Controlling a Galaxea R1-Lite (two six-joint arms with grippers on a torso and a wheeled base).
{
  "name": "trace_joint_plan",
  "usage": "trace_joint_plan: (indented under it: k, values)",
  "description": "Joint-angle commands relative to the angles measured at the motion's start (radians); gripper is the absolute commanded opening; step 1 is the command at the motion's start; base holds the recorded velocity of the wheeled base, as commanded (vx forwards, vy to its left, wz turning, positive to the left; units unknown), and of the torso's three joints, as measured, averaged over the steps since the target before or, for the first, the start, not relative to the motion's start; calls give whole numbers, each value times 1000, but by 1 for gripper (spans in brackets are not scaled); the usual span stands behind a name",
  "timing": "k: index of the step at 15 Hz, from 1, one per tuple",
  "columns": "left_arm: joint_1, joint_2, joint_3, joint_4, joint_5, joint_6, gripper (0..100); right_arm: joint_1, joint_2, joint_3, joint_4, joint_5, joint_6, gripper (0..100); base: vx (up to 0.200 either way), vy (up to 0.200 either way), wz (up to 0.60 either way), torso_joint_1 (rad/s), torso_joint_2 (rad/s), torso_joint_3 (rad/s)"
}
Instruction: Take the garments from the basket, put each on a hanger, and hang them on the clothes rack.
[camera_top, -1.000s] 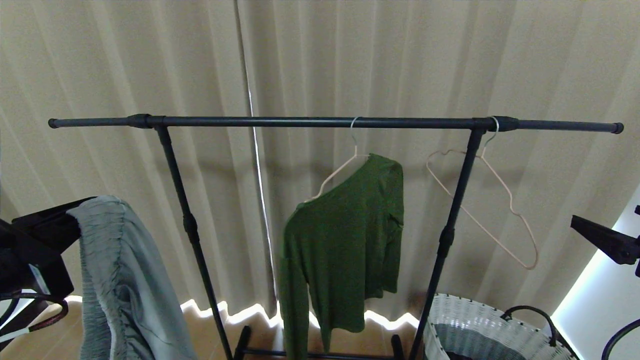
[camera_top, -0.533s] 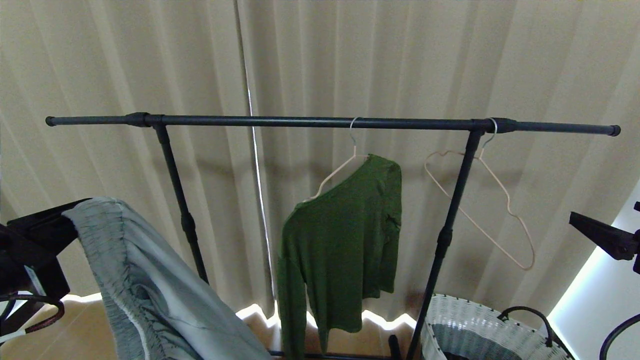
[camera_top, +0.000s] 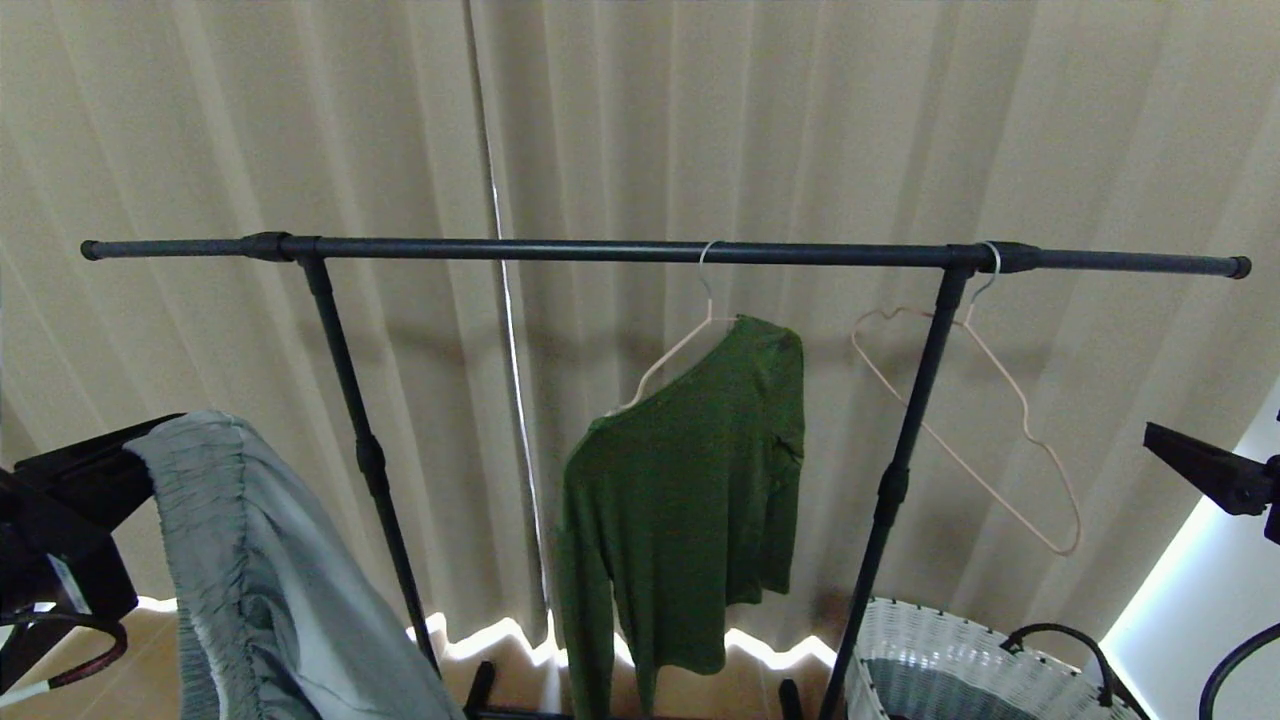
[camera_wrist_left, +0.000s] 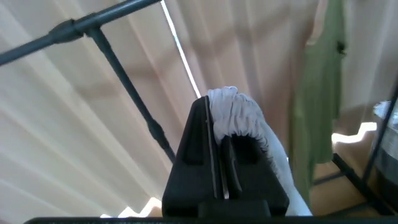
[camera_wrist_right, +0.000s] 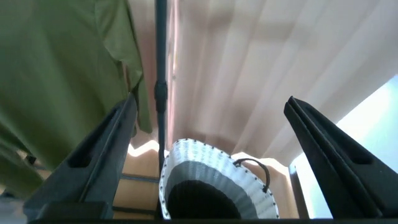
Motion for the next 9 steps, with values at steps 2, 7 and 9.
trace_joint_plan:
  k: [2, 7, 9]
  values:
    - [-2, 6, 5, 0, -1, 0, 0, 1, 5, 1, 1, 0, 0, 100, 200, 0, 0, 10, 5, -5]
    - [-2, 10, 47, -3, -1, 2, 0, -1, 43, -5, 1, 0, 0, 100, 0, 0, 0, 0, 0, 0]
    - [0, 48, 59, -6, -1, -4, 0, -2, 63, -10, 3, 0, 0, 100, 0, 0, 0, 0, 0, 0]
